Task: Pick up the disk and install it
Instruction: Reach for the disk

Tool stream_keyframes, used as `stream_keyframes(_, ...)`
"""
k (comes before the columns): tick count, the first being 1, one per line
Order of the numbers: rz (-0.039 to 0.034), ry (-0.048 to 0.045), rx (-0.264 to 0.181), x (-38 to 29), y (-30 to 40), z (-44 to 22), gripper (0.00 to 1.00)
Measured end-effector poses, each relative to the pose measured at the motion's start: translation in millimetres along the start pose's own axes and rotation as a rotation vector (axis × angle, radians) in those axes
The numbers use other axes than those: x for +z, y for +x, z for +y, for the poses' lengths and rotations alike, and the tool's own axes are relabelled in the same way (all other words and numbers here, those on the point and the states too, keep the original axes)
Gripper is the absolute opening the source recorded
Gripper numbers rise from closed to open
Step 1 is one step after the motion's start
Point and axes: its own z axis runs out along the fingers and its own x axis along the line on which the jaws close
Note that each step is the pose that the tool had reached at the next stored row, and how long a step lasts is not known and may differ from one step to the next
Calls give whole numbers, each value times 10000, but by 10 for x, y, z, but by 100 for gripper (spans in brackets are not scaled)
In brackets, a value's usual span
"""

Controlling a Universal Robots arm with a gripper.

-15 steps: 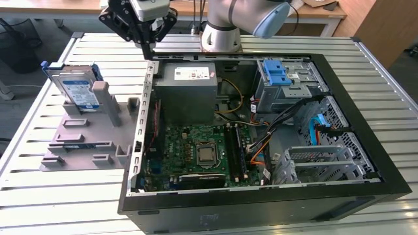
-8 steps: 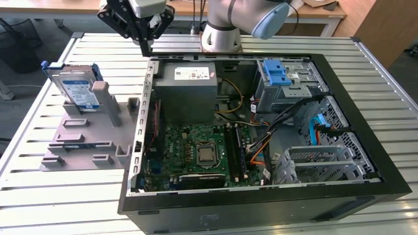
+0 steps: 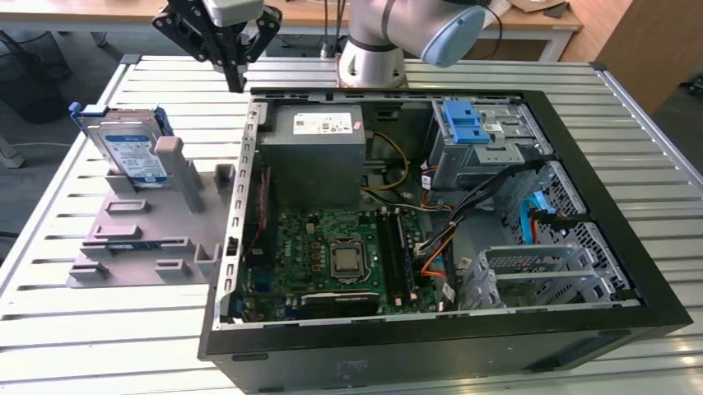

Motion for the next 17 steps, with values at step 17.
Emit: stream_keyframes(17, 0, 0, 0, 17, 212, 21, 11)
